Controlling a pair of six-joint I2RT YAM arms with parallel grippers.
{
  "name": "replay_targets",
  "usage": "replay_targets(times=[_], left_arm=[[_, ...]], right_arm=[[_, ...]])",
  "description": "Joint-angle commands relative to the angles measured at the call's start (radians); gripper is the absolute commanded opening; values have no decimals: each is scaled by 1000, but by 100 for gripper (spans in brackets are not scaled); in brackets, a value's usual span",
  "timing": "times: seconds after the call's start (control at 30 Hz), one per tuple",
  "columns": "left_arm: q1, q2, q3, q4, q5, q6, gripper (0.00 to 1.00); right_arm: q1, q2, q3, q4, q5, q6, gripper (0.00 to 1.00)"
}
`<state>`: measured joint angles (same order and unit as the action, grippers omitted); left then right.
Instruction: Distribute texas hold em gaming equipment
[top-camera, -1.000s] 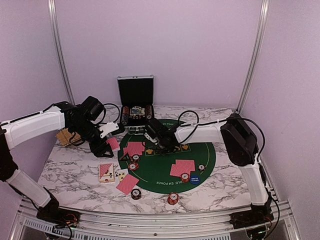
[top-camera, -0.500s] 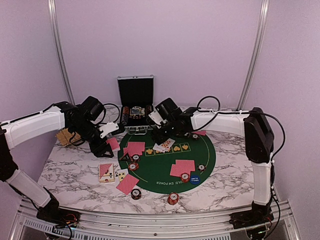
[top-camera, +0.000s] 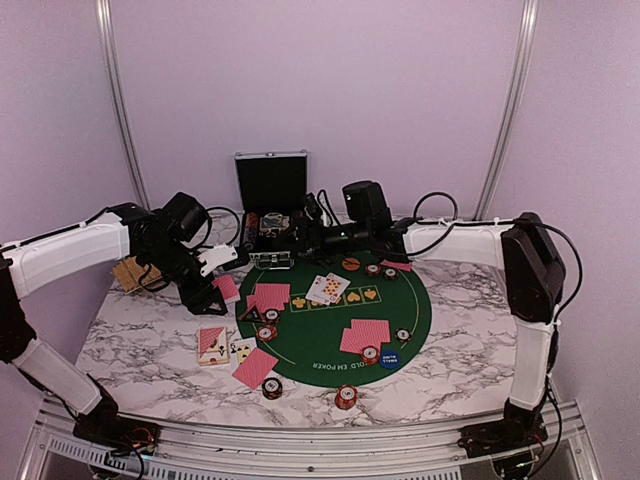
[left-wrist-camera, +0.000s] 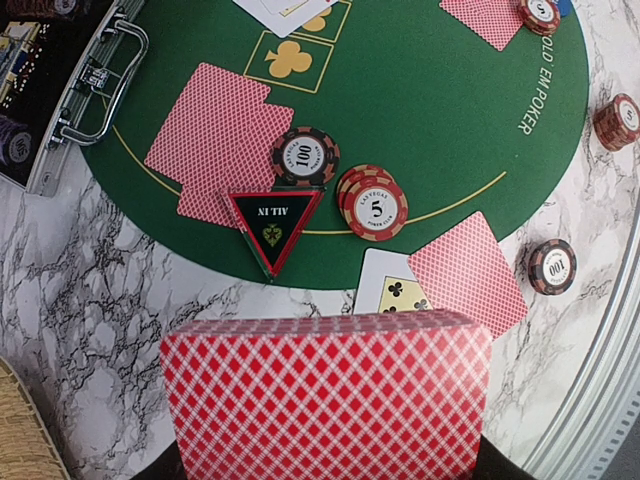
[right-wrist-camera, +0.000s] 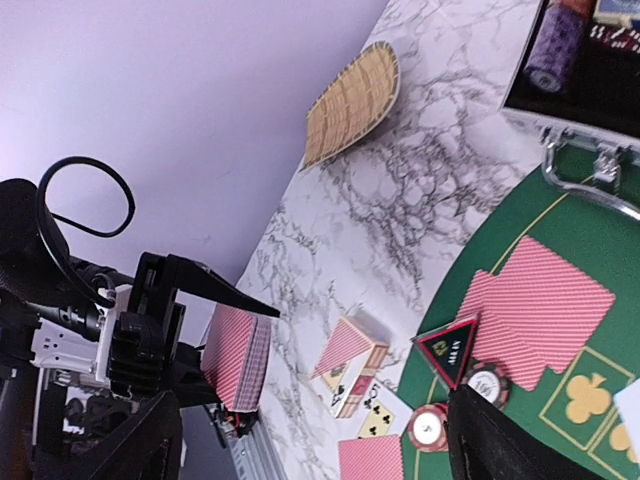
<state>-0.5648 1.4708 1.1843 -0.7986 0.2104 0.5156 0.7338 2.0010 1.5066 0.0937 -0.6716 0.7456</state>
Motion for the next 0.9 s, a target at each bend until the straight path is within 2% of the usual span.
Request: replay_targets(times=[0.0, 0.07, 0.3, 0.67, 0.87], left_arm=[[0, -31, 16, -30, 16, -3, 0], [0, -28, 20, -30, 14, -3, 0], [0, -29, 32, -30, 15, -3, 0], [0, -18, 39, -30, 24, -5, 0], [0, -18, 38, -29, 24, -3, 0]], right_arm=[[52, 64, 63, 51, -114, 136, 89], [72, 93, 89, 28, -119, 145, 89], [118, 151, 91, 106, -159, 230, 88], [136, 227, 113, 267, -192, 363, 87], [147, 278, 170, 289, -198, 402, 86]])
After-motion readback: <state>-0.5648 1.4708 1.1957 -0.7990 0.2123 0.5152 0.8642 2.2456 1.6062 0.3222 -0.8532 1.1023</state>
